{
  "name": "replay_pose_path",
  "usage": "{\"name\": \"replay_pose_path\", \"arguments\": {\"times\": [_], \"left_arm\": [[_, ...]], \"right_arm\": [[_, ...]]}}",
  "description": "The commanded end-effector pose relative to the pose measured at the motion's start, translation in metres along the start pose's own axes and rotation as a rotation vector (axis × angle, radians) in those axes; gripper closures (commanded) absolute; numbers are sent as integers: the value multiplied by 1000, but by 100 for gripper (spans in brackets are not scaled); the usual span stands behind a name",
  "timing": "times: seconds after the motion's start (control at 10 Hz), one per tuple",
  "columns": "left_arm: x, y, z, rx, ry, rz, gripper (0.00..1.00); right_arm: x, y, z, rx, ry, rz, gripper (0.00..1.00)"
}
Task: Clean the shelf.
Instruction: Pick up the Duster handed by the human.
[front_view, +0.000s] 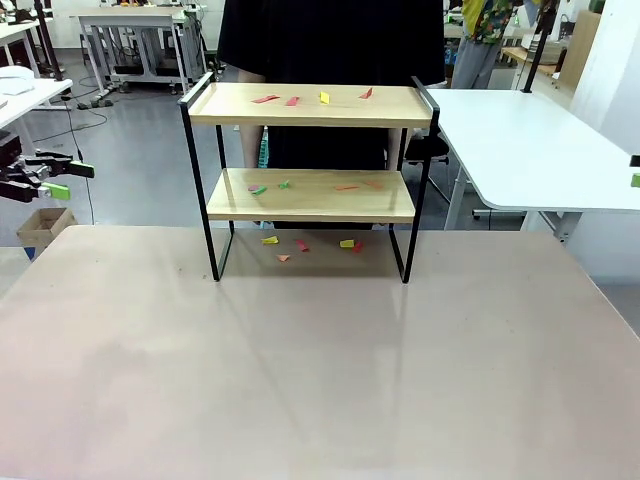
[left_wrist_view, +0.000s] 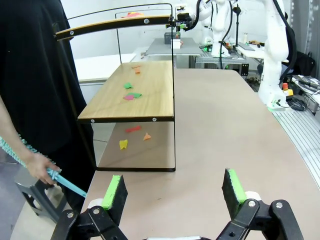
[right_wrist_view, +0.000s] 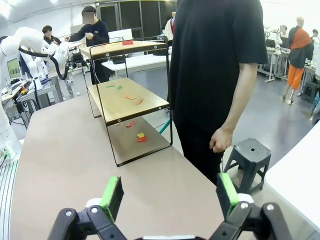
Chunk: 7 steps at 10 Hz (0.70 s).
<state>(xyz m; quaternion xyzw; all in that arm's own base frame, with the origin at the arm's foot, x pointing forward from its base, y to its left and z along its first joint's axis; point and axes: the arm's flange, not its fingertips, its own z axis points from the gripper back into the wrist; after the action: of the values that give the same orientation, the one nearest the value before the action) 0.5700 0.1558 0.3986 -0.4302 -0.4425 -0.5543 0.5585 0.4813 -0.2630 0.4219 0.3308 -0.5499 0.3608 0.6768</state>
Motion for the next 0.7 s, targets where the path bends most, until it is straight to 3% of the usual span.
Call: {"name": "replay_pose_path", "arguments": {"times": [0.0,0.6], "left_arm": [[0,0,0,-2,8,0,0],[0,0,0,-2,8,0,0]], "right_arm": [[2,0,0,-1,-3,3,0],[2,0,0,-1,-3,3,0]]}}
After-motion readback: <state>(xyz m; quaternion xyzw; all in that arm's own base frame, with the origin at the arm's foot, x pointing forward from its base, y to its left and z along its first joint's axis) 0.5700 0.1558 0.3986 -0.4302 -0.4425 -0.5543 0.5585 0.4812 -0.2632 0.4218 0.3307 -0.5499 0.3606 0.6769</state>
